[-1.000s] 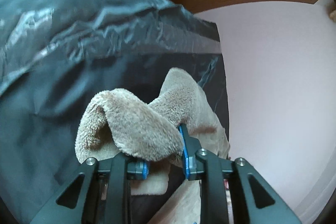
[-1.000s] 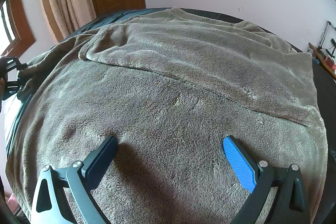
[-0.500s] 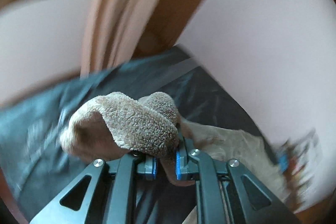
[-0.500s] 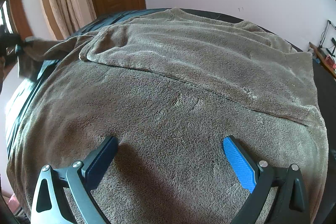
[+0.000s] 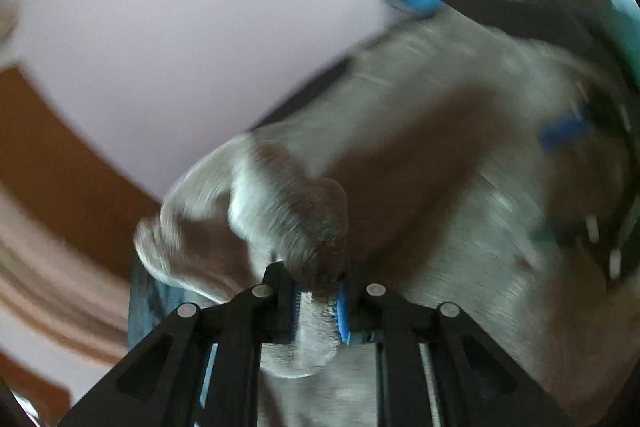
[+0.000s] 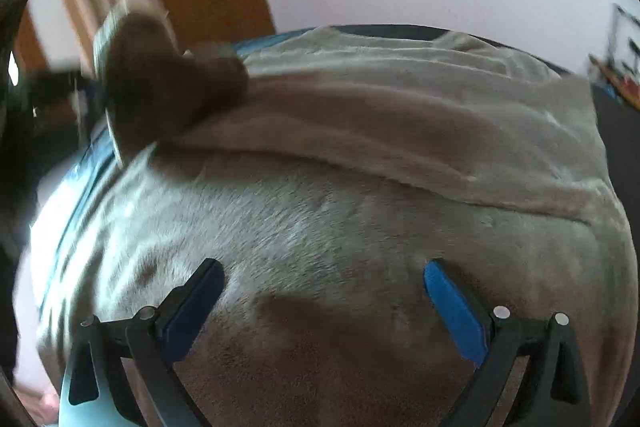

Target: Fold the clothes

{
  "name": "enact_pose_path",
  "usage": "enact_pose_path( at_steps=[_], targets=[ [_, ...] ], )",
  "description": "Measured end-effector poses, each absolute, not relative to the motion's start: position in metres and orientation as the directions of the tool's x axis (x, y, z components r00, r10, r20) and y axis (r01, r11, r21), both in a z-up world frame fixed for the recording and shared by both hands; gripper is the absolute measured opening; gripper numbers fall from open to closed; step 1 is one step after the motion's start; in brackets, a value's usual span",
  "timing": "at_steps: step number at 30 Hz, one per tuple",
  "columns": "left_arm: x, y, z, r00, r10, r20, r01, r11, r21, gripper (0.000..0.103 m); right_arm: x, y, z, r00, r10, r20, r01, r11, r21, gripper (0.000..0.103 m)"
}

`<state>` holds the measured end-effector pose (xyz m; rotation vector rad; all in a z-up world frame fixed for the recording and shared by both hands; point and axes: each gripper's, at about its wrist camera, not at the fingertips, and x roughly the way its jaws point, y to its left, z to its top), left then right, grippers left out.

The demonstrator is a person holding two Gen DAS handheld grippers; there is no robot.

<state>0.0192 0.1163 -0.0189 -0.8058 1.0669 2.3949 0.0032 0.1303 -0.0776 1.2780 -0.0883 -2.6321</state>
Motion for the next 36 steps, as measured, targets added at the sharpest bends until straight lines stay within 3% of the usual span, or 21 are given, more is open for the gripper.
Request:
enact_pose_path(
  at_steps=[2,4,5,13,18,25,31,36],
  targets=[
    [0.032,0.128,-0.036,-0.752,0.103,-0.651,-0.583,-0.564,0.584,0.024,0.004,0.135,-0.077,-0.606,-0.227,-0.762,0.153,-0.974,0.169,0.102],
    [0.047,0.13,-0.043,-0.74,0.121,-0.662,-0.607,-0.544,0.579,0.044,0.005,0.139,-0.076,-0.612,-0.237,-0.754,0.14,-0.971,0.192,0.102],
    [0.051,0.13,-0.044,-0.729,0.137,-0.67,-0.621,-0.544,0.565,0.048,0.005,0.141,-0.076,-0.615,-0.242,-0.75,0.134,-0.97,0.203,0.102],
    [0.06,0.088,-0.011,-0.669,0.352,-0.655,-0.655,-0.695,0.295,0.077,0.009,0.159,-0.074,-0.641,-0.278,-0.716,0.086,-0.952,0.293,0.102],
    [0.02,0.031,0.016,-0.678,0.378,-0.63,-0.5,-0.866,0.019,0.079,0.011,0.163,-0.072,-0.649,-0.299,-0.699,0.086,-0.942,0.324,0.102],
    [-0.049,-0.036,0.013,-0.705,0.255,-0.662,-0.087,-0.957,-0.276,0.079,0.01,0.172,-0.073,-0.664,-0.327,-0.672,0.073,-0.923,0.377,0.102],
    [-0.063,-0.065,-0.027,-0.67,0.255,-0.697,0.04,-0.925,-0.377,0.079,0.015,0.177,-0.071,-0.682,-0.282,-0.675,0.014,-0.928,0.373,0.102],
    [-0.069,-0.078,-0.048,-0.635,0.208,-0.744,0.165,-0.905,-0.393,0.079,-0.002,0.143,-0.042,-0.629,-0.245,-0.738,0.132,-0.969,0.209,0.102]
  ],
)
